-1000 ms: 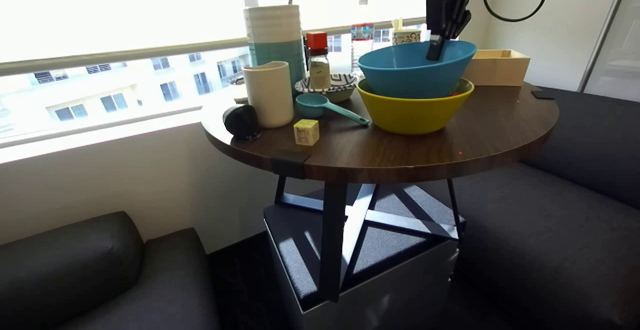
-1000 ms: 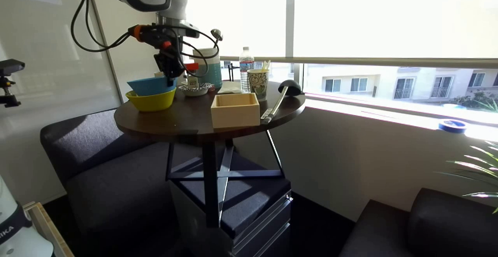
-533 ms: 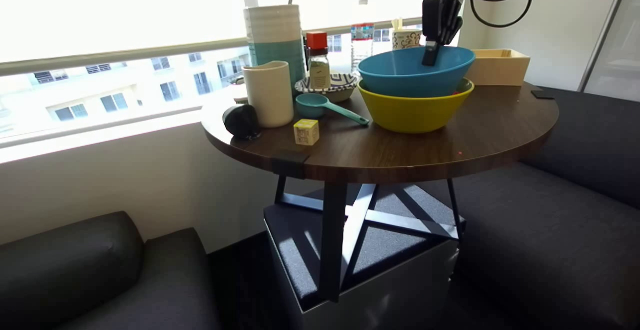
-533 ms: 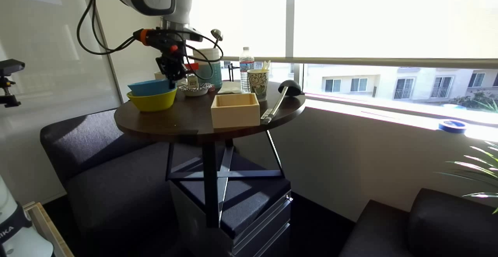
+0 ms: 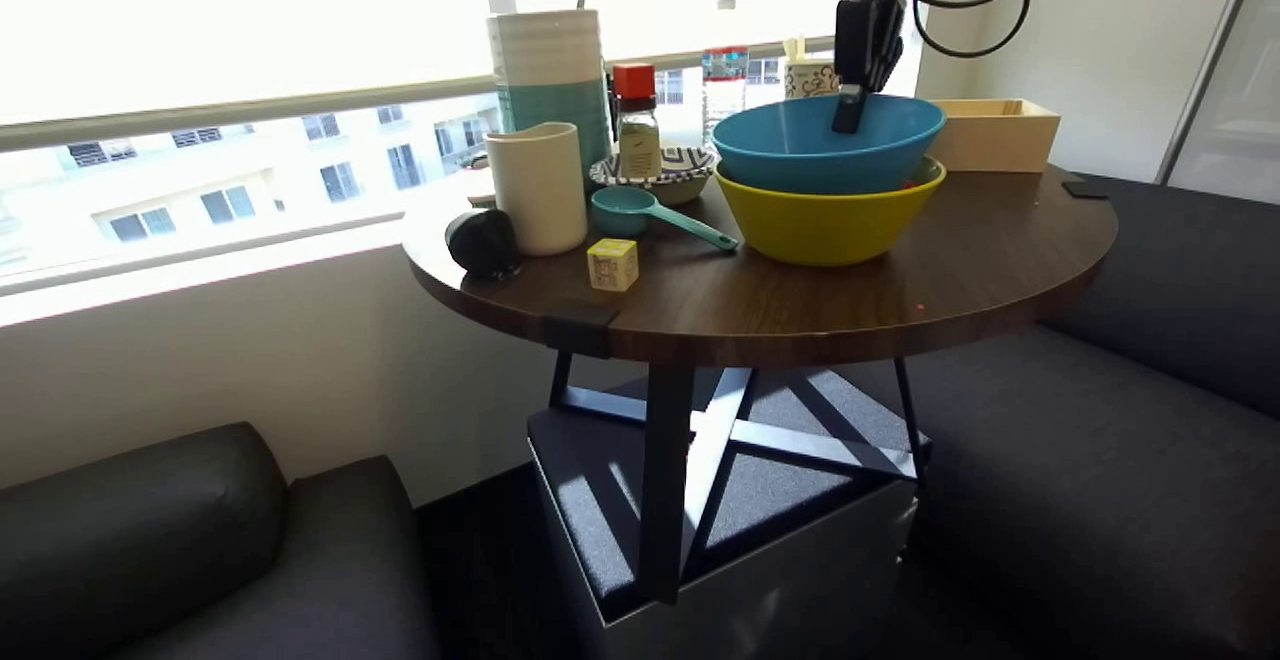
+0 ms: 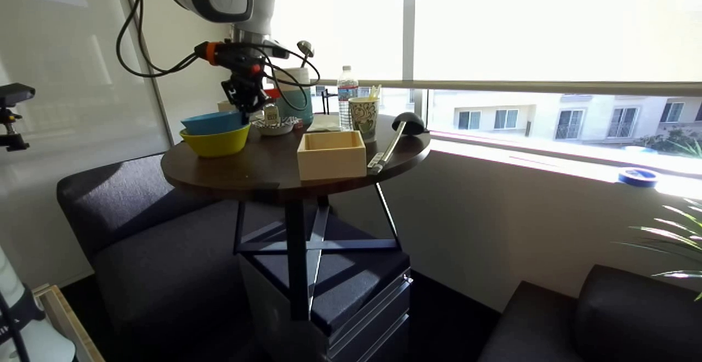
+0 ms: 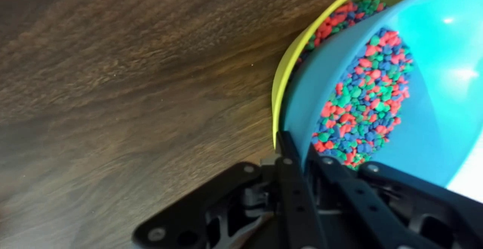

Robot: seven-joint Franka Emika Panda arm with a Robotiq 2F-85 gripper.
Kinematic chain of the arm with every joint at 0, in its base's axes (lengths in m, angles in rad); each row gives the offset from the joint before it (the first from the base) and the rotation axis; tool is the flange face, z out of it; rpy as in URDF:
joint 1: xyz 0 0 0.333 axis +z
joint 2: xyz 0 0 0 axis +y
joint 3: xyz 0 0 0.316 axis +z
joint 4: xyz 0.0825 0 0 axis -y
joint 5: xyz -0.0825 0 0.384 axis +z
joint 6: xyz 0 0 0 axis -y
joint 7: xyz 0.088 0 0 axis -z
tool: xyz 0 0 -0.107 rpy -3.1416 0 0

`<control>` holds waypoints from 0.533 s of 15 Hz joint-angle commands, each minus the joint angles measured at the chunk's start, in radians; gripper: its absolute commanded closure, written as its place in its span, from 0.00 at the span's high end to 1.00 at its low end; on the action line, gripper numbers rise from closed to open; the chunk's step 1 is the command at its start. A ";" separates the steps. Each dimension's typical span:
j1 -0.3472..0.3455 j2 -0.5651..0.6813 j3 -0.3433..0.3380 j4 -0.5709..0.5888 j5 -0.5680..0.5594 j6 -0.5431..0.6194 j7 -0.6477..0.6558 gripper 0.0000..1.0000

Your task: Put the blue bowl in the yellow bowl

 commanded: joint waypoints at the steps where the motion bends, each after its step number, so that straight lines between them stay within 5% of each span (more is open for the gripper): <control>1: 0.001 0.046 0.005 0.063 0.020 -0.042 -0.037 0.01; 3: -0.001 0.056 0.006 0.078 0.016 -0.057 -0.045 0.07; 4: -0.002 0.059 0.007 0.083 0.016 -0.060 -0.052 0.32; 8: -0.005 0.038 0.011 0.075 0.004 -0.037 -0.040 0.51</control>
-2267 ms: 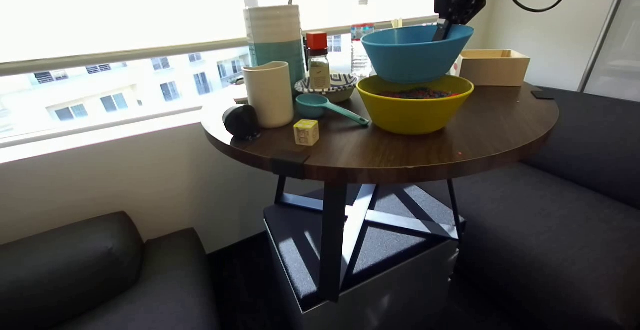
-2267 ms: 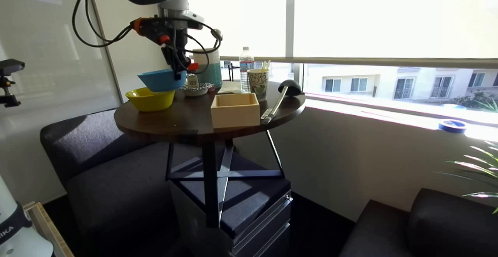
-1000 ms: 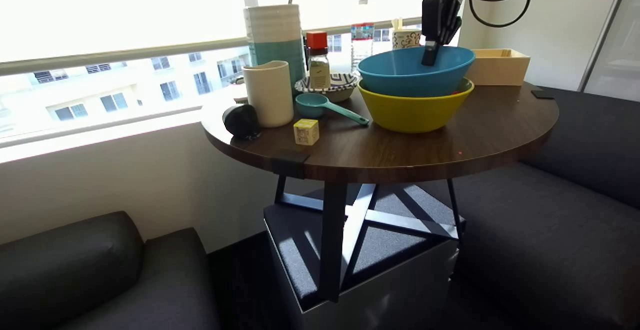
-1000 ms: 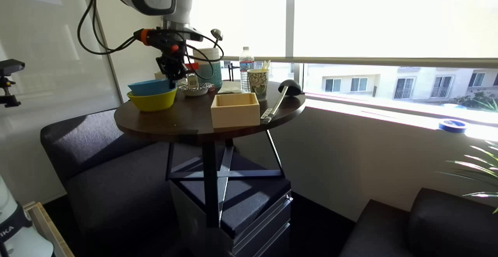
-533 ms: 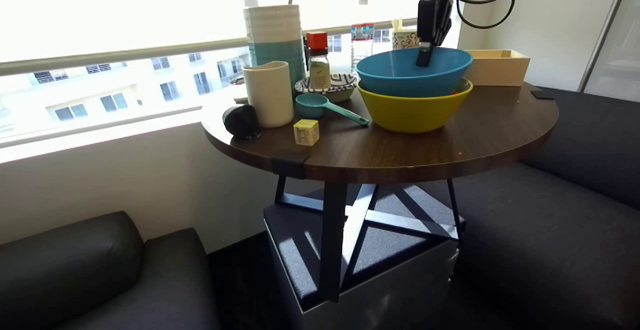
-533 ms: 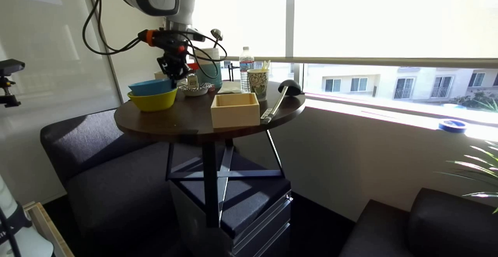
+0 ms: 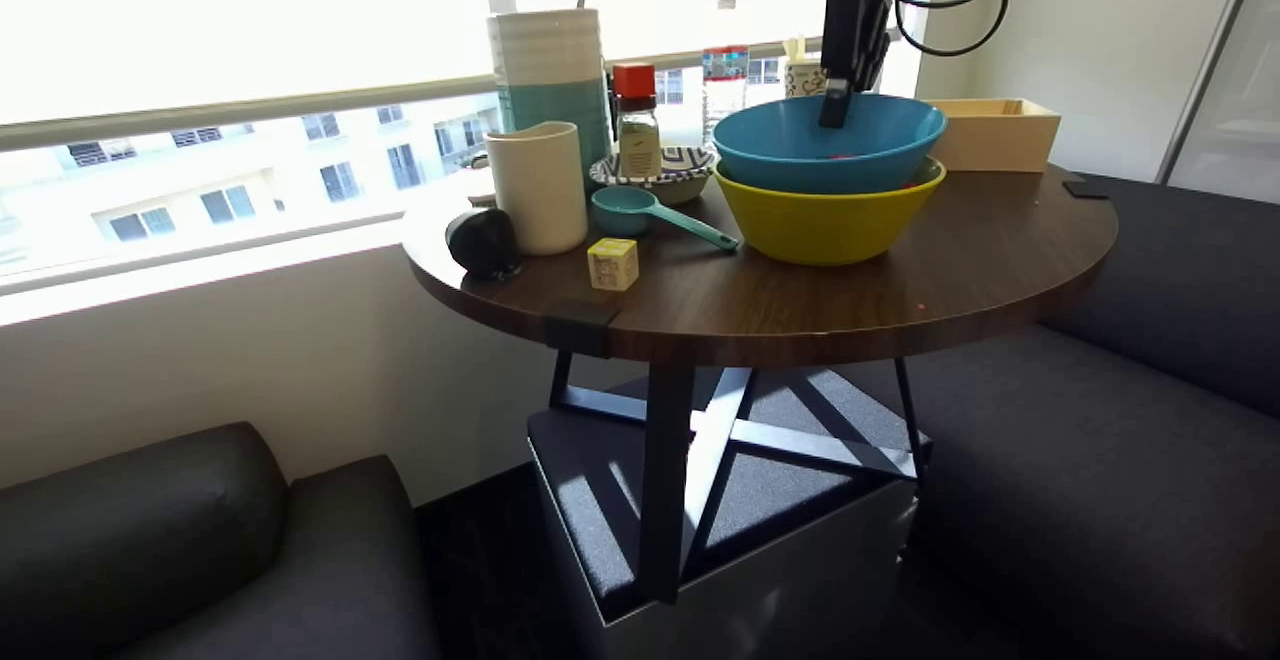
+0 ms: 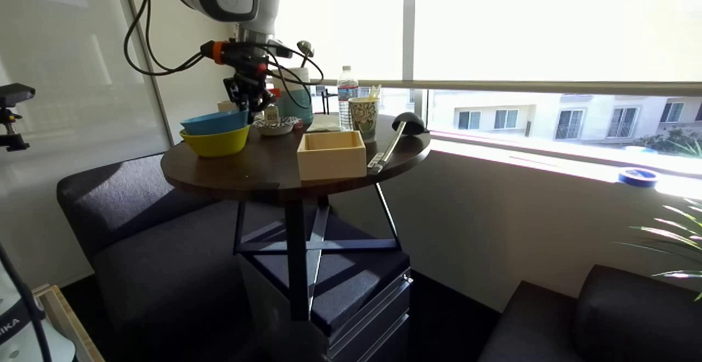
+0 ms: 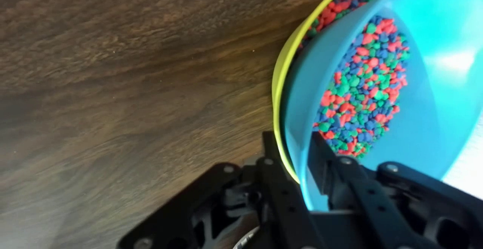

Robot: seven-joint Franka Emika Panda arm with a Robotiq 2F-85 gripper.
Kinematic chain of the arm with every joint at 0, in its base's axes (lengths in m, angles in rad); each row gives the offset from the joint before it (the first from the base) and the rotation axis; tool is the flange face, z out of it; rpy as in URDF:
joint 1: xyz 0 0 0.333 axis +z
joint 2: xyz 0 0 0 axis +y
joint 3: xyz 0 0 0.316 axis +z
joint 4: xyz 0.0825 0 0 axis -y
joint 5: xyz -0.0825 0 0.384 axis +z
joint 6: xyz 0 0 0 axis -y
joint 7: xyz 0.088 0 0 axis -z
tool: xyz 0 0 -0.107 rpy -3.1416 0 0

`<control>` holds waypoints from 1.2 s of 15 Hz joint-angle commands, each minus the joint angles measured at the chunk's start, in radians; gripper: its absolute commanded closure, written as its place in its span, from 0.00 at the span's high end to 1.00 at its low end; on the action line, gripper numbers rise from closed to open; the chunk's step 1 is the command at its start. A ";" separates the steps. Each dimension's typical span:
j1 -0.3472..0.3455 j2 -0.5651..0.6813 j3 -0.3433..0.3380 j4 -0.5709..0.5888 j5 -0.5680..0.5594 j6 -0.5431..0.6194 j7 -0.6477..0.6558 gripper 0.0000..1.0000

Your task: Put the blue bowl in the yellow bowl

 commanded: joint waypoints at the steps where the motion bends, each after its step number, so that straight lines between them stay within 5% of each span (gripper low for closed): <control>1: -0.006 -0.016 0.007 0.012 0.001 0.000 -0.002 0.57; 7: 0.005 -0.078 0.015 -0.013 -0.027 -0.008 -0.017 0.98; 18: 0.073 -0.316 0.096 -0.200 -0.257 0.123 0.035 1.00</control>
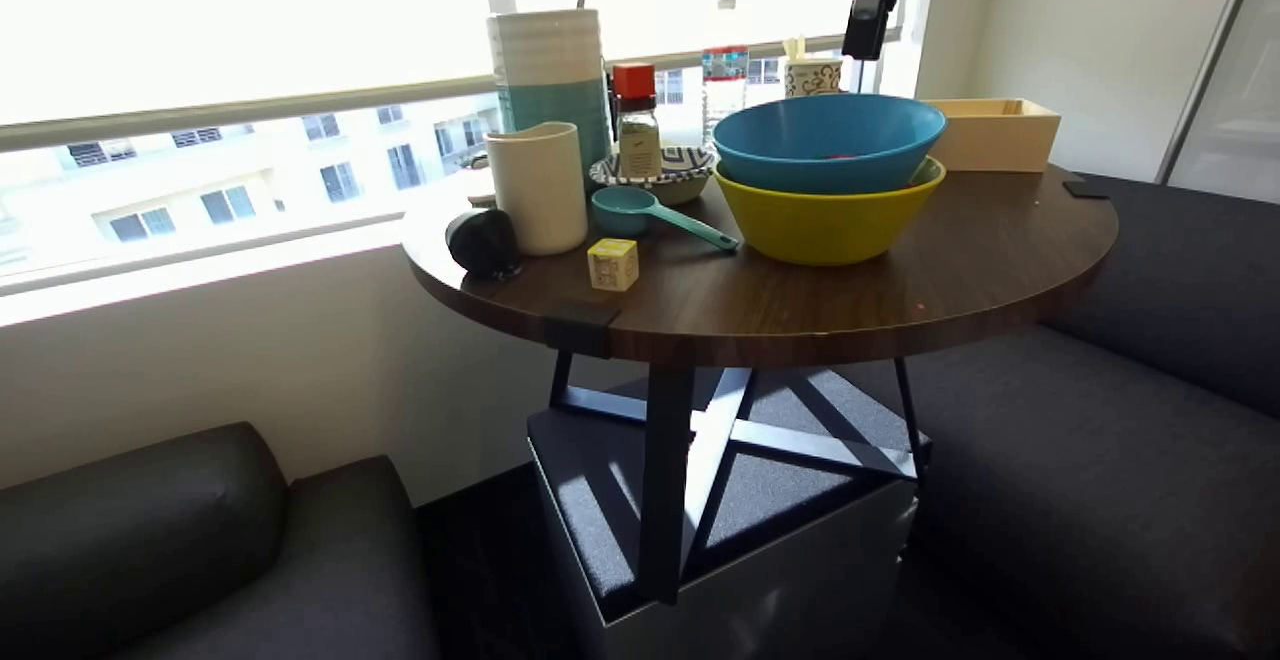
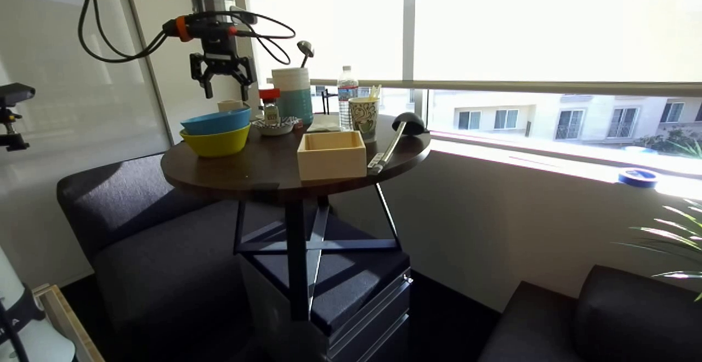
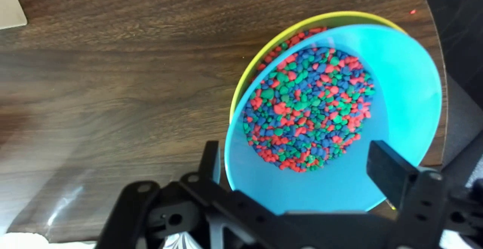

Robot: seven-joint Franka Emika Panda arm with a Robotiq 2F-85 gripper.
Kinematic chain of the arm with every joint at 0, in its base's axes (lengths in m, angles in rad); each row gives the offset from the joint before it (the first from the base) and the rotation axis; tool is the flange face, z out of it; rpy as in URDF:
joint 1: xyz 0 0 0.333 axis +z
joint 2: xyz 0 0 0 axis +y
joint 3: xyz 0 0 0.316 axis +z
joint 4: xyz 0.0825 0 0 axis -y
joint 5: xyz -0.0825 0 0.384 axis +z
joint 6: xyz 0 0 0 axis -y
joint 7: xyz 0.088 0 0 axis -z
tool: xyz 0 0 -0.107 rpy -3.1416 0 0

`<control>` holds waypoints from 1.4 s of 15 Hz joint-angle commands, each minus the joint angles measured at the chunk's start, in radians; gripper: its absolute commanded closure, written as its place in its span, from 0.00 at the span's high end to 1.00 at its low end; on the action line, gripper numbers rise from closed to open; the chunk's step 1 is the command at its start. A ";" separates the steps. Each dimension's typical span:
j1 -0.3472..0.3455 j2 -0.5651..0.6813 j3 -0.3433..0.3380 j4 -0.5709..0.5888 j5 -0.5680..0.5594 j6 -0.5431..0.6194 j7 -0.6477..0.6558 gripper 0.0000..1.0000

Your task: Put the blue bowl in the yellow bowl

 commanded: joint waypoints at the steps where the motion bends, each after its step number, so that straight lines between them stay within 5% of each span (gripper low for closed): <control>1: 0.029 -0.138 0.006 -0.125 -0.046 0.109 -0.002 1.00; 9: 0.106 -0.317 -0.054 -0.273 -0.008 0.259 -0.122 1.00; 15: 0.195 -0.417 -0.180 -0.345 0.123 0.279 -0.295 1.00; 21: 0.177 -0.417 -0.197 -0.330 0.137 0.252 -0.323 1.00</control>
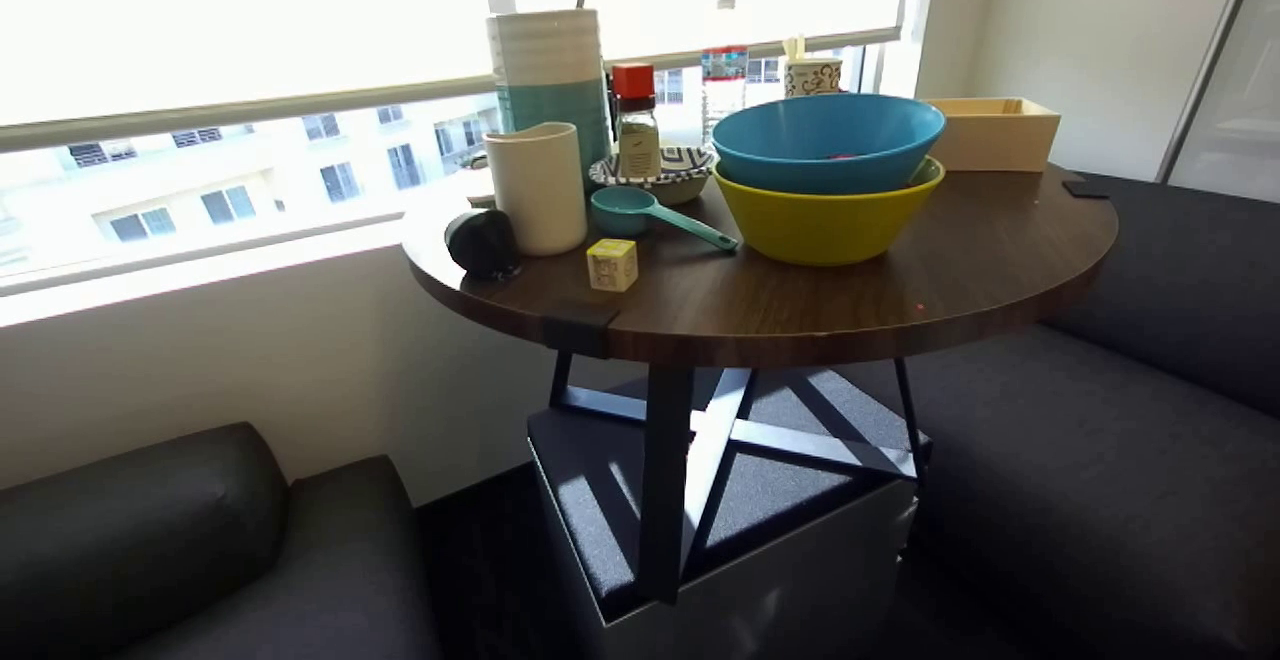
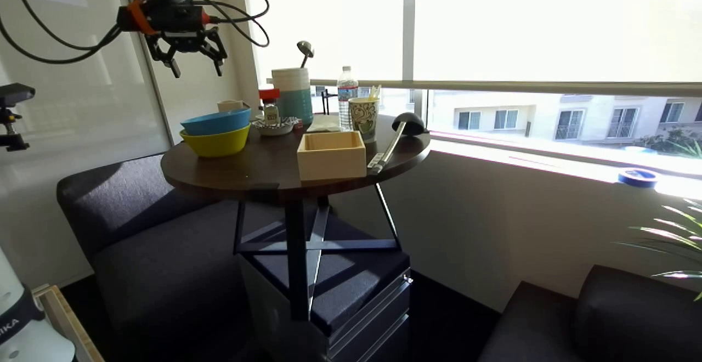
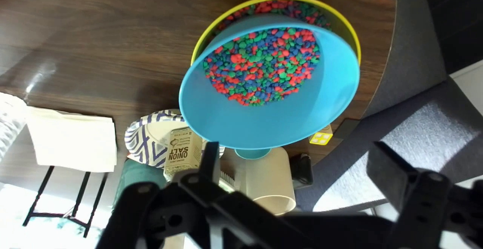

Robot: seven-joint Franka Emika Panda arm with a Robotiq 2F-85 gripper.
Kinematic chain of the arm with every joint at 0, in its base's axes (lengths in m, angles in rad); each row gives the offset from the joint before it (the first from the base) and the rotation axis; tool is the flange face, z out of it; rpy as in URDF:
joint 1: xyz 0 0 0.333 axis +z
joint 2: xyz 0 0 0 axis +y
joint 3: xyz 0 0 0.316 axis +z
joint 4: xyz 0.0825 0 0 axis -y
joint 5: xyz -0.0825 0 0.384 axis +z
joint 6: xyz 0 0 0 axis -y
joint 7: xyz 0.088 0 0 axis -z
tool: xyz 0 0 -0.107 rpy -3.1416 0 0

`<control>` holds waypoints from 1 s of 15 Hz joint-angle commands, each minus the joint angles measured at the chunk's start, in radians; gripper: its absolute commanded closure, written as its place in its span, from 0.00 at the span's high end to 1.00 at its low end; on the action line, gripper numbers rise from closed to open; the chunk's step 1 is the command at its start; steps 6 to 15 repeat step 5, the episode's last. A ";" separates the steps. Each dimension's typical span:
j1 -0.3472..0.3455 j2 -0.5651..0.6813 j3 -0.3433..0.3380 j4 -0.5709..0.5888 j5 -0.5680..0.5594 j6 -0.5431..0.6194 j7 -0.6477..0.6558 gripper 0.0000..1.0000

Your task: Put the blue bowl in the yellow bowl

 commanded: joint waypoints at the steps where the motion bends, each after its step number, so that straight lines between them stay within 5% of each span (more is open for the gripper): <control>1: -0.008 0.002 0.006 0.002 0.005 -0.003 -0.003 1.00; 15: -0.008 0.006 0.007 0.002 0.005 -0.003 -0.003 1.00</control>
